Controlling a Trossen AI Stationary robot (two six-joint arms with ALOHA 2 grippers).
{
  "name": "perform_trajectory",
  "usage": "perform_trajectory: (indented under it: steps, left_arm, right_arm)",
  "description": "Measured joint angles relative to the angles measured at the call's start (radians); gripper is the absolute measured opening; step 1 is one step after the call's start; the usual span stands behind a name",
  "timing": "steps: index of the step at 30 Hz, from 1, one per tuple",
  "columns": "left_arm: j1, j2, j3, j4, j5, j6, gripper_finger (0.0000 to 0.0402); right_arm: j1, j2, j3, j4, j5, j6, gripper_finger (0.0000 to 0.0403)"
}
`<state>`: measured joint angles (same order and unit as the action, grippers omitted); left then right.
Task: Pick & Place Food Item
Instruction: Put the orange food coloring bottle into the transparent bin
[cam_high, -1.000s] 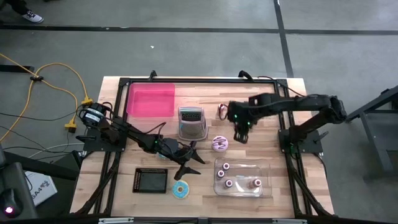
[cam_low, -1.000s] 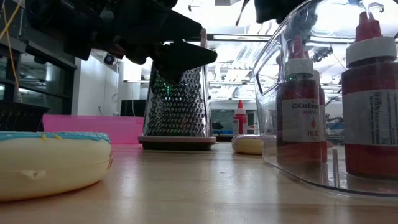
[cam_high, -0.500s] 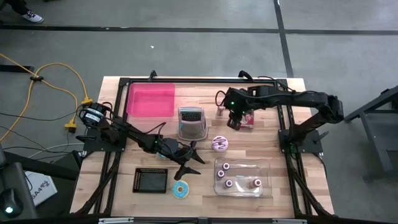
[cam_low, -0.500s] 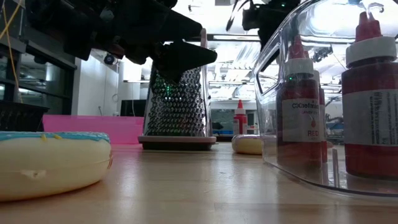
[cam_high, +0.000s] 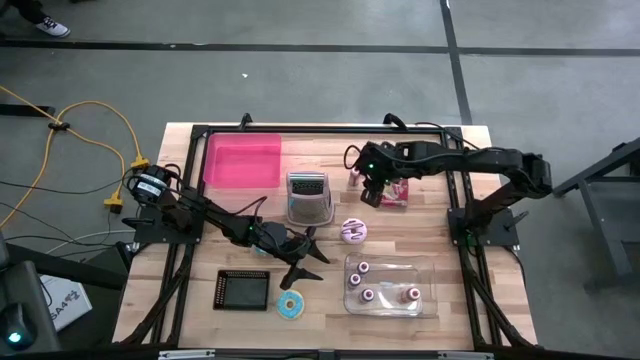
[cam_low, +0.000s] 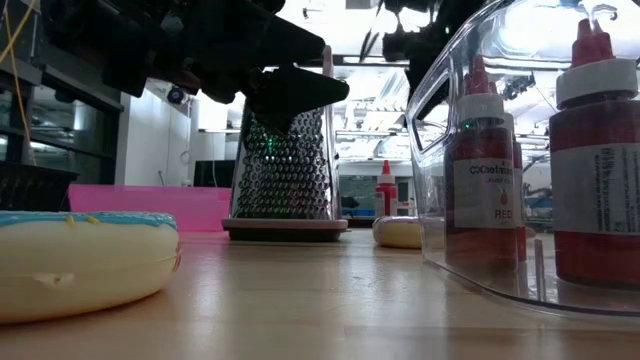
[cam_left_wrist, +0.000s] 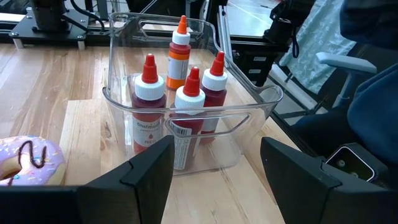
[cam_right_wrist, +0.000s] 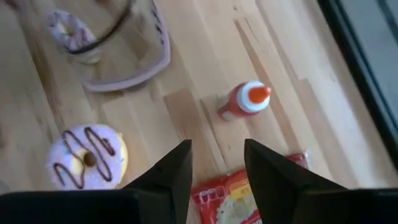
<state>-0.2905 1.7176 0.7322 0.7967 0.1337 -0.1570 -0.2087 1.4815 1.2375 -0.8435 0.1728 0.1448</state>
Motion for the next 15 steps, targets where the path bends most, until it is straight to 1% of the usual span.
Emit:
perform_trajectory:
  steps: [2, 5, 10, 15]
  left_arm:
    - [0.0, 0.0, 0.0, 0.0, 0.0, 0.0, 0.0233]
    - [0.0, 0.0, 0.0, 0.0, 0.0, 0.0, 0.0233]
    - [0.0, 0.0, 0.0, 0.0, 0.0, 0.0, 0.0233]
    - [0.0, 0.0, 0.0, 0.0, 0.0, 0.0, 0.0233]
  right_arm:
    - [-0.02, 0.0, -0.04, 0.049, -0.023, -0.001, 0.014]
    - [-0.046, 0.0, -0.093, 0.118, -0.052, -0.019, 0.0159]
    - [-0.095, 0.0, -0.138, 0.196, -0.053, -0.034, 0.0196]
    - [-0.136, 0.0, -0.139, 0.221, -0.037, 0.055, 0.0217]
